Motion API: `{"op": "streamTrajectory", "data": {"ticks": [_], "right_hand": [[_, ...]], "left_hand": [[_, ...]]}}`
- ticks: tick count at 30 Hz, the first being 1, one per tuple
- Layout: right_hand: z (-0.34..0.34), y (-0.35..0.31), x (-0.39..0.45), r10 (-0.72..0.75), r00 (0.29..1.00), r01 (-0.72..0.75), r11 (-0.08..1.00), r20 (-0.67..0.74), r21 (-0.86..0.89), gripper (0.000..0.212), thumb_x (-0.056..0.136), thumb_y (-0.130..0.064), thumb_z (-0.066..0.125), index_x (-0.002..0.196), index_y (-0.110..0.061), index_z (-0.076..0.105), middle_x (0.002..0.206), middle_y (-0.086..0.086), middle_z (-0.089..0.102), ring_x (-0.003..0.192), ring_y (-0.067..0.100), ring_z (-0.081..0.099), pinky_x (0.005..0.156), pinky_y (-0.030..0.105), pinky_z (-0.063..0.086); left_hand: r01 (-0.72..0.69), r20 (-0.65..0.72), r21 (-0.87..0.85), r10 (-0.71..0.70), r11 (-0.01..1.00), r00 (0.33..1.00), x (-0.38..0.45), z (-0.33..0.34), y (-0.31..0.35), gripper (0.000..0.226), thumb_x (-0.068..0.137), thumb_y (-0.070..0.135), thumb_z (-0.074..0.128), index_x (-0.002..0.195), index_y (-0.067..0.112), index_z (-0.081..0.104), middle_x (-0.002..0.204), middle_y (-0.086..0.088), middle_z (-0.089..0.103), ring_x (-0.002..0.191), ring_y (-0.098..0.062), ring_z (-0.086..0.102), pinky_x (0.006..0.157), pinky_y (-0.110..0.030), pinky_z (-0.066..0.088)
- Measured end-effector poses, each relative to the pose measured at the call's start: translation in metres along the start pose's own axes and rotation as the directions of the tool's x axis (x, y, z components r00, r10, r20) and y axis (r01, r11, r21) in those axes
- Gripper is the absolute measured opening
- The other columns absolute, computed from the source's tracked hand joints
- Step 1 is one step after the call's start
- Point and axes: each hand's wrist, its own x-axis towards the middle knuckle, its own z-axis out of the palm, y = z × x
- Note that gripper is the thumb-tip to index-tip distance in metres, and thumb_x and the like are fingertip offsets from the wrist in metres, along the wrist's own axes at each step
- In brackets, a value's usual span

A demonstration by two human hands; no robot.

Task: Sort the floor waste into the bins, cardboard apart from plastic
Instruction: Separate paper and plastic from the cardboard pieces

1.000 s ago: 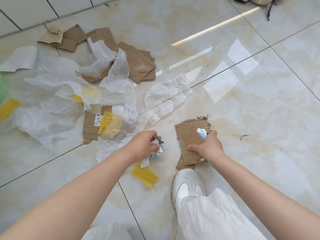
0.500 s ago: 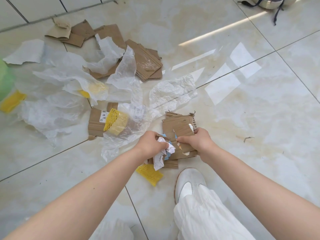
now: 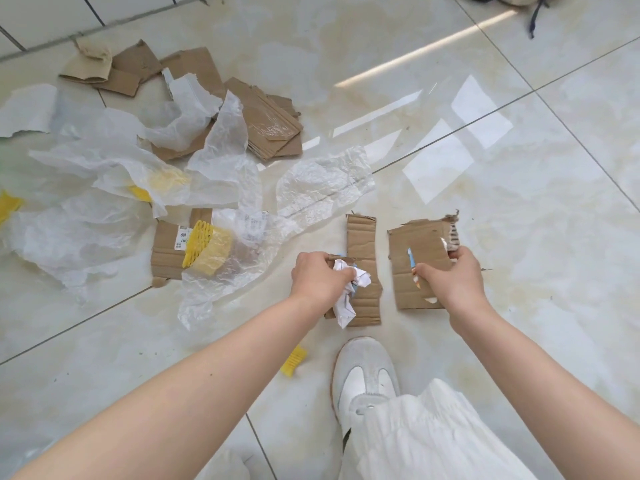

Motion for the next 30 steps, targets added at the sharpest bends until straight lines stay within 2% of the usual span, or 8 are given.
{"op": "streamTrajectory", "data": {"ticks": [3,7,11,14,18,25,28,30], "right_hand": [[0.006,0.006,-0.001,0.013,1.0,-0.012,0.998,0.021,-0.058,0.038,0.071,-0.018,0.076,0.101,-0.016,0.052,0.097,0.007,0.068,0.087,0.028,0.067,0.07,0.042,0.057],[0.019,0.003,-0.007,0.007,0.996,0.0,0.997,0.094,-0.071,0.034,0.078,-0.016,0.072,0.104,-0.014,0.051,0.097,0.007,0.064,0.082,0.026,0.064,0.053,0.027,0.048],[0.021,0.001,-0.005,0.017,0.983,0.002,0.995,0.185,-0.102,0.032,0.076,-0.019,0.073,0.102,-0.018,0.054,0.097,0.006,0.067,0.089,0.026,0.066,0.077,0.042,0.057],[0.018,-0.004,-0.007,-0.043,0.981,0.067,0.99,0.188,-0.126,0.037,0.077,-0.021,0.071,0.107,-0.017,0.05,0.099,0.006,0.065,0.091,0.027,0.065,0.079,0.045,0.056],[0.018,-0.024,-0.022,-0.094,0.978,0.078,0.993,0.185,0.092,0.043,0.076,-0.019,0.072,0.108,-0.018,0.043,0.103,0.003,0.064,0.091,0.023,0.066,0.077,0.044,0.056],[0.052,-0.079,-0.065,-0.181,0.947,0.104,0.954,0.265,0.281,0.02,0.088,-0.007,0.052,0.105,-0.015,0.045,0.08,-0.003,0.061,0.054,0.002,0.06,0.04,0.012,0.043],[0.075,-0.1,-0.088,-0.22,0.913,0.141,0.961,0.344,0.238,0.016,0.089,-0.007,0.047,0.104,-0.013,0.046,0.082,0.002,0.06,0.053,0.005,0.059,0.037,0.013,0.042],[0.09,-0.114,-0.104,-0.26,0.88,0.177,0.956,0.397,0.233,0.016,0.089,-0.005,0.046,0.103,-0.013,0.046,0.078,0.0,0.06,0.046,0.002,0.058,0.036,0.016,0.043]], "left_hand": [[0.01,0.003,-0.004,-0.01,1.0,1.0,0.002,0.014,0.006,0.027,0.064,0.035,0.071,0.086,0.02,0.07,0.111,-0.013,0.062,0.096,-0.03,0.064,0.082,-0.04,0.054],[-0.022,-0.004,0.043,0.022,0.999,1.0,0.004,0.029,0.009,0.024,0.071,0.025,0.074,0.091,0.015,0.066,0.11,-0.011,0.06,0.092,-0.026,0.064,0.081,-0.033,0.053],[-0.025,0.03,-0.035,0.026,0.999,0.999,0.001,0.021,0.009,0.012,0.071,0.016,0.076,0.081,0.015,0.068,0.084,-0.005,0.07,0.083,-0.025,0.066,0.076,-0.035,0.055],[-0.135,0.022,0.069,0.133,0.989,0.991,-0.005,0.007,0.007,0.011,0.075,0.019,0.073,0.076,0.02,0.063,0.071,0.004,0.061,0.069,-0.017,0.055,0.061,-0.027,0.044],[-0.255,-0.017,0.122,0.259,0.959,0.966,-0.008,-0.025,0.006,0.022,0.078,0.02,0.071,0.068,0.026,0.052,0.068,0.009,0.053,0.066,-0.015,0.048,0.059,-0.029,0.041],[-0.307,-0.141,0.02,0.307,0.952,0.941,-0.017,-0.099,0.004,0.017,0.087,0.017,0.064,0.09,0.019,0.047,0.084,0.007,0.058,0.079,-0.015,0.055,0.066,-0.028,0.041],[-0.275,-0.231,-0.095,0.247,0.957,0.941,-0.024,-0.135,-0.003,0.021,0.086,0.021,0.065,0.102,0.022,0.052,0.094,-0.001,0.063,0.089,-0.026,0.063,0.072,-0.042,0.051],[-0.271,-0.302,-0.166,0.213,0.948,0.929,-0.031,-0.16,-0.009,0.024,0.085,0.021,0.065,0.103,0.029,0.051,0.103,-0.004,0.063,0.091,-0.029,0.065,0.064,-0.042,0.054]]}}
